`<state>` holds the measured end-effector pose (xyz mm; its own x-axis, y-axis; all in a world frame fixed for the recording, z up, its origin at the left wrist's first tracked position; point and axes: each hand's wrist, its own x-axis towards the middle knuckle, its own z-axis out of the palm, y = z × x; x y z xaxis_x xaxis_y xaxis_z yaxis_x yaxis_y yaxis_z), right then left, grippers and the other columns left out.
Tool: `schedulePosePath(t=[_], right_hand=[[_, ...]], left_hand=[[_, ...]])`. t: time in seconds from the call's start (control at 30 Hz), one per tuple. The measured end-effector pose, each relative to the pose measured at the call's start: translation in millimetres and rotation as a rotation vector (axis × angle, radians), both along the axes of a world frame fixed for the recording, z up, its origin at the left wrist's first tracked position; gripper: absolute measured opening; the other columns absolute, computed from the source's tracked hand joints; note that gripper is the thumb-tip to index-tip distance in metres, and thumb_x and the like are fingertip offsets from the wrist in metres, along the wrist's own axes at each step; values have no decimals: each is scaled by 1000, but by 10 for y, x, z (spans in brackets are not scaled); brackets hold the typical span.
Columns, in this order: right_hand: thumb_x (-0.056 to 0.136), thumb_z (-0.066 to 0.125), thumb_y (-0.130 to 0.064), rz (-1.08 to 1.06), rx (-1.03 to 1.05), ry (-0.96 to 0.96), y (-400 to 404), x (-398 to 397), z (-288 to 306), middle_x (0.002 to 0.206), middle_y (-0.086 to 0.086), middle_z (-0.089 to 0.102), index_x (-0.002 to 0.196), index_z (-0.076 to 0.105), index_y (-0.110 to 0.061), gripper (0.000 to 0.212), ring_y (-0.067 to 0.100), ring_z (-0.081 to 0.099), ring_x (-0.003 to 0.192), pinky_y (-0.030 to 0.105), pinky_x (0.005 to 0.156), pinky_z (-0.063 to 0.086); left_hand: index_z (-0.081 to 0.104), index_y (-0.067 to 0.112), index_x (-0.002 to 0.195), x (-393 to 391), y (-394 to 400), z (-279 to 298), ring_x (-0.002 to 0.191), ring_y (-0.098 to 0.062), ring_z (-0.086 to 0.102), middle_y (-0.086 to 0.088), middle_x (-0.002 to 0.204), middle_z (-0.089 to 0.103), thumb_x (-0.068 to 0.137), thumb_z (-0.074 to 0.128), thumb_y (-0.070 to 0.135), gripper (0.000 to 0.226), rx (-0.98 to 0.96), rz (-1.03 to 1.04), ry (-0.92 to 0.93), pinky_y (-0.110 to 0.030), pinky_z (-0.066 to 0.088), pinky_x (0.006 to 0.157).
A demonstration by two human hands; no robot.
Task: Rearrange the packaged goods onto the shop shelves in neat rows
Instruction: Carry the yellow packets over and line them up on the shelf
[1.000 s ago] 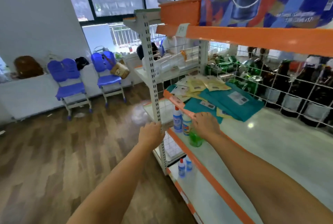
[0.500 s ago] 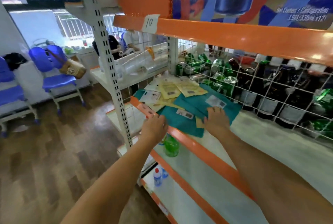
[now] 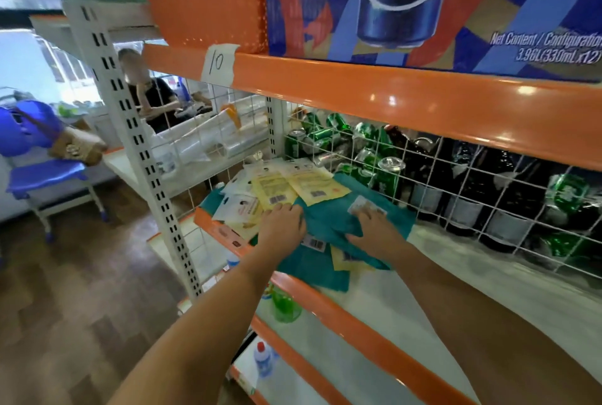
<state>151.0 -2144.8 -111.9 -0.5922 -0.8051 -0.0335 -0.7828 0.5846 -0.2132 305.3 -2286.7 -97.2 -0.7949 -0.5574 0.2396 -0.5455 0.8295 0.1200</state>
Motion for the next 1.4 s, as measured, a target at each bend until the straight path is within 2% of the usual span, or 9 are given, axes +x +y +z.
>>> schedulePosePath(t=[0.1,0.23,0.4,0.77,0.9,1.07,1.27,1.4], right_hand=[[93,48,-45,5,42,2,-23,-19,23,154,8,21,147,22,-18,66,29,26,140,42,110,34],[91,50,-42,-18,70,24,-79,22,42,149,12,30,145,25,-13,66,31,36,132,41,103,41],[86,57,-39,-55,94,-17,-103,36,93,138,12,41,139,31,-15,64,30,47,121,40,94,46],[89,52,-24,-177,86,112,-42,255,109,142,11,40,146,20,-13,66,29,44,126,39,93,44],[90,48,-15,-227,57,156,-9,347,94,139,11,43,142,27,-13,56,30,45,124,40,92,46],[92,43,-11,-311,-9,231,60,544,99,138,4,47,143,30,-19,52,26,50,121,38,89,50],[95,42,-14,-391,-79,268,229,820,105,142,-3,45,143,32,-25,49,20,48,125,34,94,45],[95,44,-17,-427,-140,276,356,985,109,139,-3,49,141,37,-26,47,21,52,121,32,90,44]], left_hand=[[54,14,116,-82,-58,-8,110,-25,52,-5,114,57,99,35,29,30,31,-20,20,-37,42,92],[53,13,116,-113,-123,-36,109,-24,51,-5,114,56,100,34,29,29,43,-51,8,-37,40,95],[52,14,116,-131,-196,-42,107,-25,51,-5,114,54,100,32,29,29,40,-86,-10,-36,38,96],[54,14,113,-25,-266,-21,110,-21,50,-3,114,56,99,34,28,28,-30,-168,10,-33,39,95],[54,13,115,22,-286,-5,112,-22,48,-4,116,55,99,33,27,29,-31,-209,-3,-34,38,97],[51,14,114,101,-307,-16,112,-22,48,-4,117,54,100,32,29,28,-80,-261,-16,-34,40,95],[49,14,118,211,-288,-33,113,-22,48,-3,123,53,99,34,30,30,-104,-354,-7,-33,41,91],[52,14,114,254,-237,-84,111,-23,50,-4,117,55,99,32,31,30,-94,-377,7,-35,40,92]])
